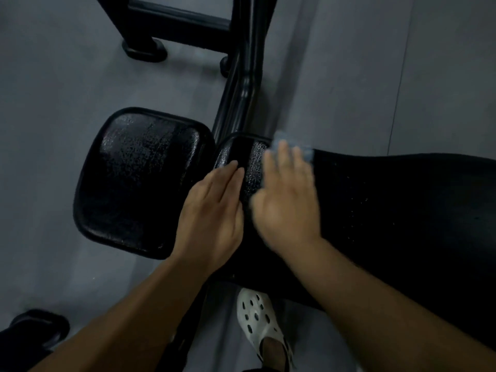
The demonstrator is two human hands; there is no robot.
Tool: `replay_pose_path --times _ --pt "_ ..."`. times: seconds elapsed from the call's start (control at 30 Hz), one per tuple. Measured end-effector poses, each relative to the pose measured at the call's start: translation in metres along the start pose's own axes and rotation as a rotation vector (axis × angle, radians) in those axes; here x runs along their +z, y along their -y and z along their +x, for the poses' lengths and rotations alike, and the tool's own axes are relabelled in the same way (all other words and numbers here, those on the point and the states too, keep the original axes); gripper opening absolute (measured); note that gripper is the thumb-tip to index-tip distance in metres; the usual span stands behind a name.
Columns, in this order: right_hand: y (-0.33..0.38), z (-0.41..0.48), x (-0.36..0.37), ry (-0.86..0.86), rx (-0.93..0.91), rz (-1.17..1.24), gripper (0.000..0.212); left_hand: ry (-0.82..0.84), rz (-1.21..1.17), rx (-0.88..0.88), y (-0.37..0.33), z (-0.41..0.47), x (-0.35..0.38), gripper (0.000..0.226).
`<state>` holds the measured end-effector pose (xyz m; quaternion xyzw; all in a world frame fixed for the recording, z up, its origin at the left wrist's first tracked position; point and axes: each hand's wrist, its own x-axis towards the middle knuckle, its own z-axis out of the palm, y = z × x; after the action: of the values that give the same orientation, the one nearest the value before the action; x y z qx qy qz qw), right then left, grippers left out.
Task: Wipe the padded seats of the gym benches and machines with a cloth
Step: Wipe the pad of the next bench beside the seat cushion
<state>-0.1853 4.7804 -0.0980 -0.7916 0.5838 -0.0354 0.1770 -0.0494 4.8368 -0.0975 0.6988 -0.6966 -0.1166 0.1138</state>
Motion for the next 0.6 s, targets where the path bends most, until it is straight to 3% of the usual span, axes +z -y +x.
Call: replay_pose_path --times 0.13,0.17,0.23,0.3,0.37,0.5,0.6 --pt "-0.028 -0.09 0.0 0.141 -0.279 -0.003 0.063 0.048 0.067 0.058 0.008 0.017 0.004 0.053" --pt "-0.049 -0.094 -0.007 0.117 -0.252 0.031 0.066 0.049 0.096 0.068 0.003 0.016 0.004 0.053" --pt "-0.074 -0.061 -0.016 0.007 -0.023 0.088 0.078 0.041 0.089 0.091 -0.012 0.014 0.004 0.055" --pt "-0.06 -0.005 -0.02 -0.047 0.169 0.066 0.083 0.03 0.021 0.112 -0.027 0.015 0.009 0.056" --pt "-0.029 0.01 -0.012 -0.036 0.136 0.031 0.08 0.011 -0.022 0.085 -0.029 0.022 0.016 0.056" --pt "-0.042 -0.085 -0.005 0.114 -0.197 -0.022 0.075 0.027 0.07 0.1 -0.018 0.025 0.023 0.053" --pt "-0.093 -0.077 -0.016 0.065 -0.128 -0.045 0.079 0.001 0.091 0.107 -0.02 0.025 0.023 0.053"
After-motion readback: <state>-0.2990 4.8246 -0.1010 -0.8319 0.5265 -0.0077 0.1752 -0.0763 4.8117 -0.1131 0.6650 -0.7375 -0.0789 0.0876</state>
